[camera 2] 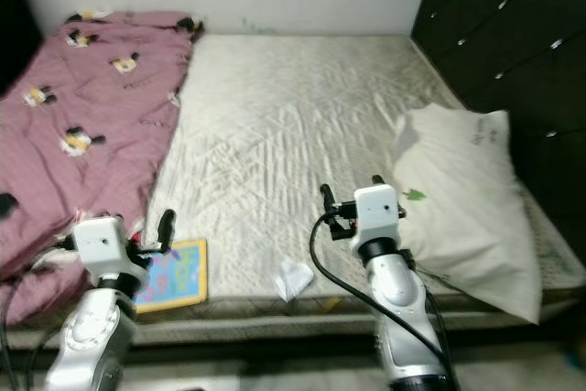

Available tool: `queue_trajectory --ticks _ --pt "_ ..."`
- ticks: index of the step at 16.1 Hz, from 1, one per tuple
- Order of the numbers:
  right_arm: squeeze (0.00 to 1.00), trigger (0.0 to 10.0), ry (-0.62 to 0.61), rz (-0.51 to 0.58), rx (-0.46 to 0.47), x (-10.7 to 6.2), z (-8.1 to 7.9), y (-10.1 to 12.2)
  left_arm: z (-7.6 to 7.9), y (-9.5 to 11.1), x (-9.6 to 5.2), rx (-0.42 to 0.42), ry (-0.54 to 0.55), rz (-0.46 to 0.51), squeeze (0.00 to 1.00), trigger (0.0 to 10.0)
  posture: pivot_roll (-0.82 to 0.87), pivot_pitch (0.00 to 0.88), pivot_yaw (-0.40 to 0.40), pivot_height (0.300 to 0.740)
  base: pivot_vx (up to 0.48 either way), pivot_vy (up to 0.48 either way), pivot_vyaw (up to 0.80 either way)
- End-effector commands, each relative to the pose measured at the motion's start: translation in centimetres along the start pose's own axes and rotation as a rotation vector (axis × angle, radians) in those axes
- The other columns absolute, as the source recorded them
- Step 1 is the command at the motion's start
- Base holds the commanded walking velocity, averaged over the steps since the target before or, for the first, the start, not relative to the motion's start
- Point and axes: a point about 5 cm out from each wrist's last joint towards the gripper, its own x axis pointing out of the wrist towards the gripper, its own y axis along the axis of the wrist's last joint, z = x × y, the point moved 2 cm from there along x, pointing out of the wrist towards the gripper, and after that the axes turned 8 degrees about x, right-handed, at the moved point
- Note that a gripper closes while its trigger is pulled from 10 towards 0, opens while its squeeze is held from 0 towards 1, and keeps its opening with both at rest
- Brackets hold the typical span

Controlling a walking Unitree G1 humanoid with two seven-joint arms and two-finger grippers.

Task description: Clean up the room

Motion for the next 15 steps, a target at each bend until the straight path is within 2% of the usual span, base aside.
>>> queue_trajectory --ticks 1,3,4,6,10,13,15 --pt "0.00 10.0 0.006 0.014 0.003 0.12 0.04 0.37 0.19 0.44 0.11 -0.006 -0.014 0.021 0.00 10.0 0.01 0.072 -0.030 0.740 0.000 0.000 0.00" --pt "0.00 10.0 0.017 0.017 -0.045 0.12 -0.05 0.47 0.24 0.44 0.14 -0.007 -0.016 0.019 0.00 10.0 0.01 0.071 -0.029 0.740 0.000 0.000 0.00" --pt "0.00 10.0 0.017 0.015 -0.054 0.15 -0.03 0.44 0.26 0.43 0.15 -0.010 -0.018 0.019 0.00 10.0 0.01 0.072 -0.029 0.740 0.000 0.000 0.80" --pt "0.00 10.0 0.010 0.018 -0.028 0.16 0.00 0.43 0.40 0.54 0.12 -0.024 -0.033 0.024 0.00 10.0 0.01 0.072 -0.029 0.740 0.000 0.000 0.68" --pt "0.00 10.0 -0.008 0.019 -0.008 0.21 0.19 0.41 0.69 0.77 0.10 -0.043 -0.062 0.038 0.00 10.0 0.01 0.070 -0.026 0.740 0.205 0.000 0.00" --pt "0.00 10.0 -0.018 0.011 0.004 0.25 0.26 0.29 0.70 0.81 0.14 -0.047 -0.065 0.040 0.00 10.0 0.01 0.070 -0.025 0.740 0.290 0.000 -0.45" --pt "0.00 10.0 -0.015 0.013 0.004 0.29 0.23 0.31 0.74 0.81 0.17 -0.049 -0.066 0.039 0.00 10.0 0.01 0.069 -0.026 0.740 0.285 0.000 0.00"
